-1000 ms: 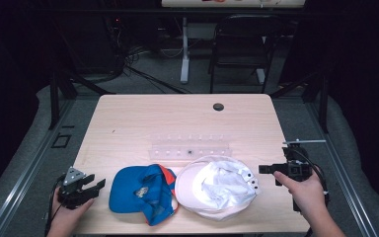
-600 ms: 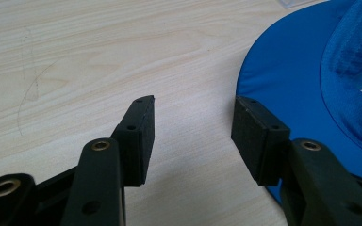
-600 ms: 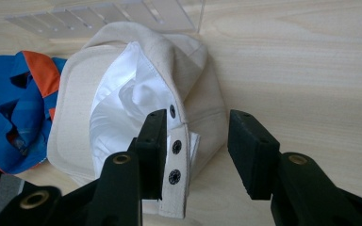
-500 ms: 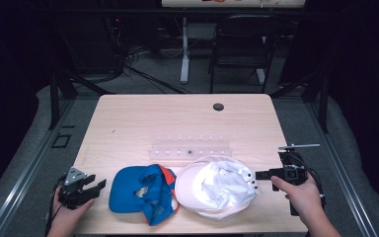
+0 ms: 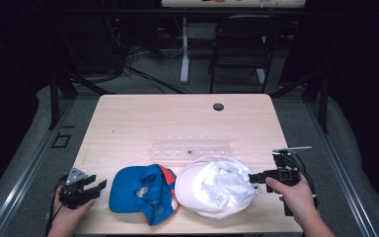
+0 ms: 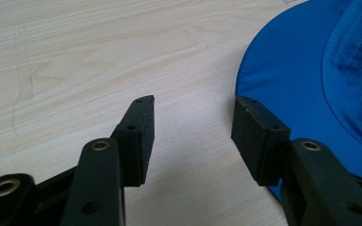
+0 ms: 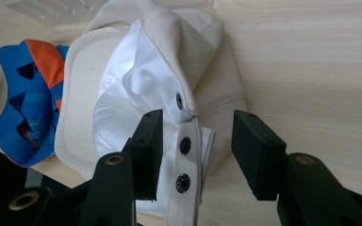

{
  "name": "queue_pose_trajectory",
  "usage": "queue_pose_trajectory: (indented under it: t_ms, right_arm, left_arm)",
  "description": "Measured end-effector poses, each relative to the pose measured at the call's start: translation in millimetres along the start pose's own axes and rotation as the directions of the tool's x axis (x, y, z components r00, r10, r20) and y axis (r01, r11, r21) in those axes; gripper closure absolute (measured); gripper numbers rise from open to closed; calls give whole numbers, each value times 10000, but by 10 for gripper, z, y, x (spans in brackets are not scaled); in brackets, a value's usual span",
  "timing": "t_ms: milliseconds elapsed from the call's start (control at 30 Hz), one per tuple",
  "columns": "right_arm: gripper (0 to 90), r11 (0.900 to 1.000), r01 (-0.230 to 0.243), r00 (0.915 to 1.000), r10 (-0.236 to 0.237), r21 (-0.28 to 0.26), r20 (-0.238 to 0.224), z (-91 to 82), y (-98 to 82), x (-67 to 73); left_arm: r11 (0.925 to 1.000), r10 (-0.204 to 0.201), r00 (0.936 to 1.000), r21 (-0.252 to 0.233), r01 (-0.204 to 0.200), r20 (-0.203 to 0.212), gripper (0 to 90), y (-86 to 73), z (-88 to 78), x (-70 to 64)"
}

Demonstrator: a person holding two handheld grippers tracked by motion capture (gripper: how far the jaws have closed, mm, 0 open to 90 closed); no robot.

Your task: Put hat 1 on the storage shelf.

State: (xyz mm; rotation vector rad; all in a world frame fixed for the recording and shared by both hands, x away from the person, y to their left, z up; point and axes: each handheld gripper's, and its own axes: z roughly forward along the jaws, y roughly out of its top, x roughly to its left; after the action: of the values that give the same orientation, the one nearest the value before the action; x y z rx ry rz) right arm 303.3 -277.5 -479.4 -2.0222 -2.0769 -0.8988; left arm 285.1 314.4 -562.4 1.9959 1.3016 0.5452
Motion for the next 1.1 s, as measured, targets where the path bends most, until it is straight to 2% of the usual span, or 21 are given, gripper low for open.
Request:
queue_pose_trajectory:
  t_ms: [300, 367, 400, 600, 800, 900, 1100]
  right_arm:
    - [545, 9999, 14, 10000, -13, 119, -43, 66, -2, -21]
    - [559, 9994, 152, 9999, -153, 310, 9, 90, -9, -15]
    - [561, 9998, 49, 10000, -49, 204, -10, 107, -17, -6]
    - [598, 9993, 222, 9998, -222, 295, 21, 148, -22, 24]
    - [634, 9978, 428, 9991, -431, 514, 52, 190, -25, 44]
    - [650, 9971, 387, 9991, -396, 650, 118, 198, -22, 51]
    - [658, 9976, 403, 9990, -412, 563, 146, 198, -22, 78]
  left_arm:
    - [9999, 90, 10000, 136, -90, 14, 501, 5, -4, -4]
    - [9998, 130, 9999, 180, -130, 25, 501, 6, -7, -3]
    - [9998, 119, 9999, 168, -119, 22, 501, 6, -6, -4]
    - [9998, 134, 9999, 148, -134, 29, 502, 7, -5, -6]
    - [9997, 152, 9999, 163, -153, 34, 502, 7, -6, -4]
    - [9997, 167, 9999, 157, -167, 22, 503, 7, -7, -3]
    - [9998, 182, 9998, 122, -182, 9, 507, 5, 1, -7]
